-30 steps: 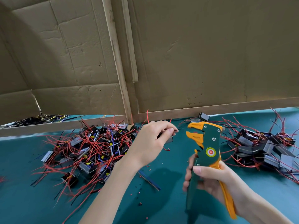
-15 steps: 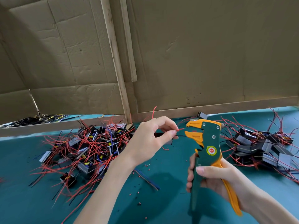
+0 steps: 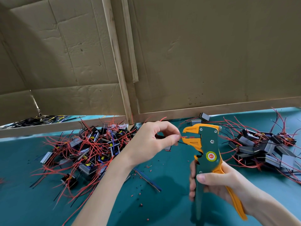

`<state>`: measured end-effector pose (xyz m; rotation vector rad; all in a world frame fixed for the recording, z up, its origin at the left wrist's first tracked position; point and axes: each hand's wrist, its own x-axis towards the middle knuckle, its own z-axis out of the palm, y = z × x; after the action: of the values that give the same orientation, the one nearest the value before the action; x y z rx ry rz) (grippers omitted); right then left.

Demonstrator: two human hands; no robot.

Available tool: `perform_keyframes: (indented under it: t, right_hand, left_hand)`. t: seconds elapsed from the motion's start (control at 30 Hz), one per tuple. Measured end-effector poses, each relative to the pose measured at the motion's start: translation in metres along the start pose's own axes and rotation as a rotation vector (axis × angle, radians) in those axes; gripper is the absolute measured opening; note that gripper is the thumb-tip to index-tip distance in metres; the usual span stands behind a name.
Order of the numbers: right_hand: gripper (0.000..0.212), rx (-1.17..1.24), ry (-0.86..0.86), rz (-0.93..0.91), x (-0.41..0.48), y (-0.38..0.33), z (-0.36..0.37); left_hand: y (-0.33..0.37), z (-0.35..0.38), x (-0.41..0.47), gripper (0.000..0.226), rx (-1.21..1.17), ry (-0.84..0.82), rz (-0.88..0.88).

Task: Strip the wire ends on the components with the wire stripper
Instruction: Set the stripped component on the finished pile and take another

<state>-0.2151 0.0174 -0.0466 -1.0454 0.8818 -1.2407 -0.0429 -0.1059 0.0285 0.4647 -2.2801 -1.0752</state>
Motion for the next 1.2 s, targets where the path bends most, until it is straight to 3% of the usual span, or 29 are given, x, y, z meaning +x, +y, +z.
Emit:
perform_keyframes:
  t: [0.33,0.53,0.77,0.9,1.07,1.13,1.2]
  right_hand:
    - [0.041,-0.099,0.112,-0.019,-0.006,0.004,0.008]
    - [0.038,-0.166,0.297,-0.068,-0.001,0.018,0.022]
    - [0.042,0.054,0.021,-0.009,-0.001,0.009,0.016]
    - [0.042,0.049,0.003,-0.007,0.0,0.011,0.01]
    - [0.037,0.153,0.176,0.017,0.007,0.015,0.004]
    - [0.019,0.211,0.31,0.027,0.01,0.014,0.001]
    - [0.022,0.263,0.438,0.039,0.011,0.013,-0.007]
  left_hand:
    - [-0.001,-0.006,-0.001,0.017,-0.041,-0.054,-0.031]
    - [-0.006,-0.01,0.0,0.016,0.004,-0.079,-0.091]
    - [-0.013,-0.015,0.0,0.017,0.014,-0.081,-0.128]
    - [-0.016,-0.017,0.0,0.012,0.02,-0.082,-0.129]
    - [-0.03,-0.012,0.003,0.009,-0.014,-0.079,-0.252]
    - [-0.043,-0.004,0.004,0.025,-0.026,-0.104,-0.352]
    - [-0.058,0.01,0.01,0.044,0.027,-0.139,-0.413]
